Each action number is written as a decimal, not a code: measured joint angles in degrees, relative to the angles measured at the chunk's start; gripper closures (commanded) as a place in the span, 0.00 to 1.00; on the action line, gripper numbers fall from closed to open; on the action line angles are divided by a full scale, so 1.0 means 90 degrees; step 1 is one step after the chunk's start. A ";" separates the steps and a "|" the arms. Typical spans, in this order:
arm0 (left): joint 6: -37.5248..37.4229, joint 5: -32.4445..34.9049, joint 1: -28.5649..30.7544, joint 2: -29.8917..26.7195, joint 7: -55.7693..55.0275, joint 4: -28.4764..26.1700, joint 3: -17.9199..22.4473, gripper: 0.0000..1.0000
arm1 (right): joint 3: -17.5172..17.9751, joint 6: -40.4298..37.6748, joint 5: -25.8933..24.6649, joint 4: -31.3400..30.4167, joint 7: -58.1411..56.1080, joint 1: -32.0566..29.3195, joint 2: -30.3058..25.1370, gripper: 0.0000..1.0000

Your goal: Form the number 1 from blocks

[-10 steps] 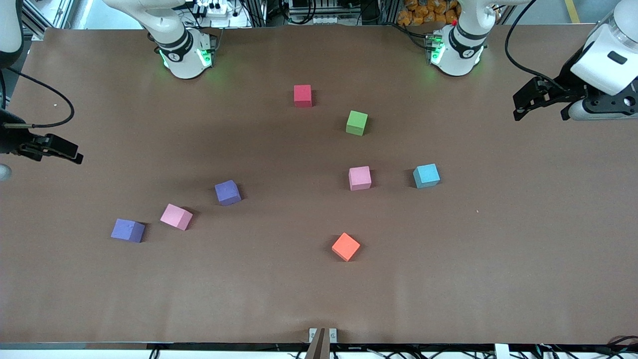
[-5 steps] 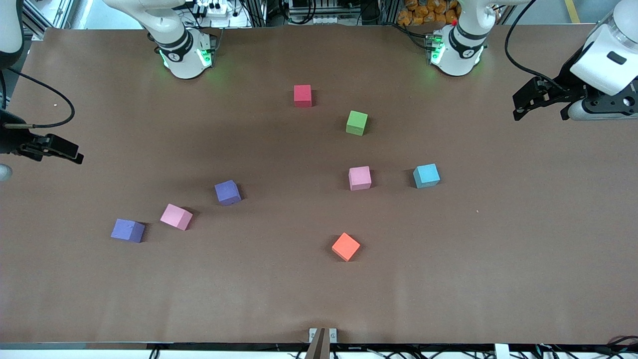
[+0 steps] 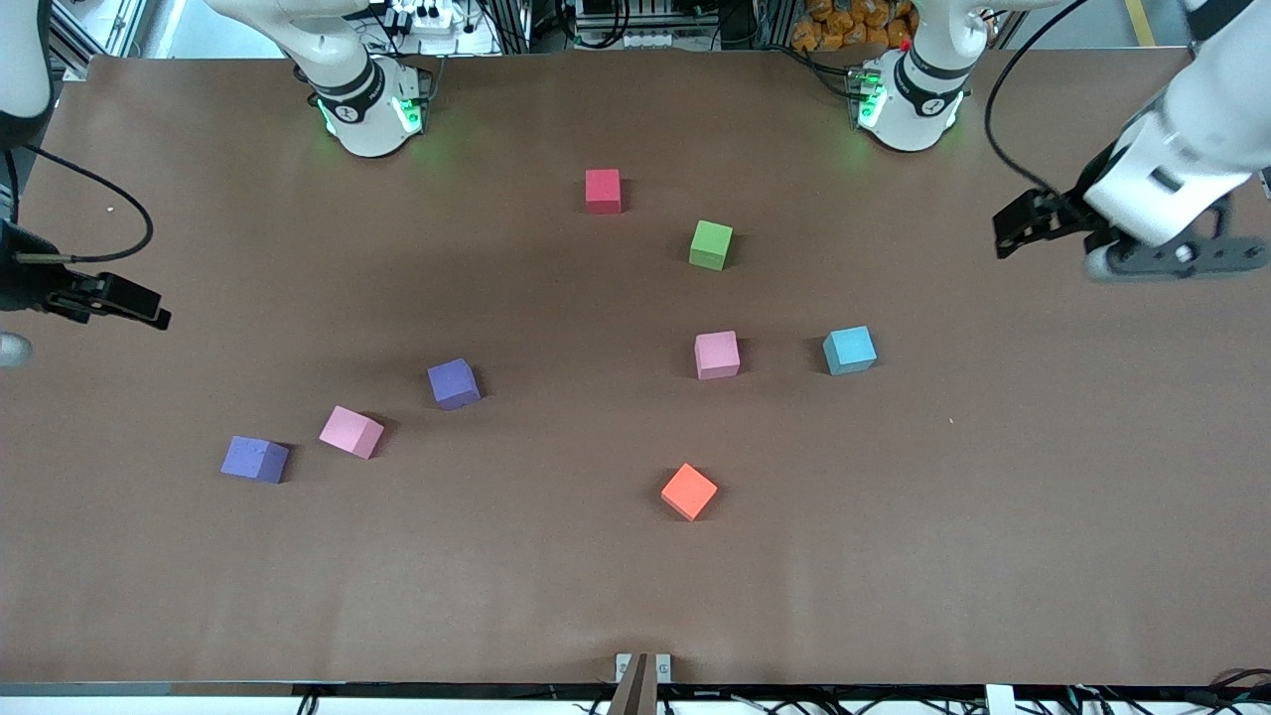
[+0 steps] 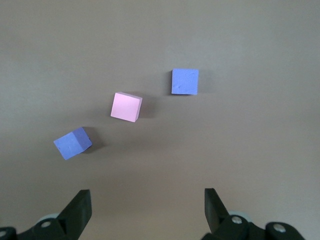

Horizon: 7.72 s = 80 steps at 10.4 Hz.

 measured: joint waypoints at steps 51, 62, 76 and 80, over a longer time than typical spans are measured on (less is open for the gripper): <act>0.4226 0.0357 -0.5550 0.4271 -0.5597 -0.0049 -0.0668 0.00 | -0.0622 0.2523 0.0668 0.0235 0.1019 0.1573 0.2787 0.48; 0.3487 0.1158 -0.3490 0.3361 -0.6049 -0.0058 -0.0022 0.00 | 0.0978 0.3092 0.0037 -0.1491 0.3699 0.1988 0.1057 0.49; 0.5201 0.1234 -0.2832 0.3165 -0.5068 -0.1520 -0.0206 0.00 | 0.1304 0.4942 0.0028 -0.3426 0.6138 0.4878 0.1384 0.48; 0.5337 0.1234 -0.2853 0.3214 -0.5068 -0.1522 -0.0259 0.00 | 0.1312 0.4968 0.0099 -0.3428 0.6229 0.4906 0.1555 0.48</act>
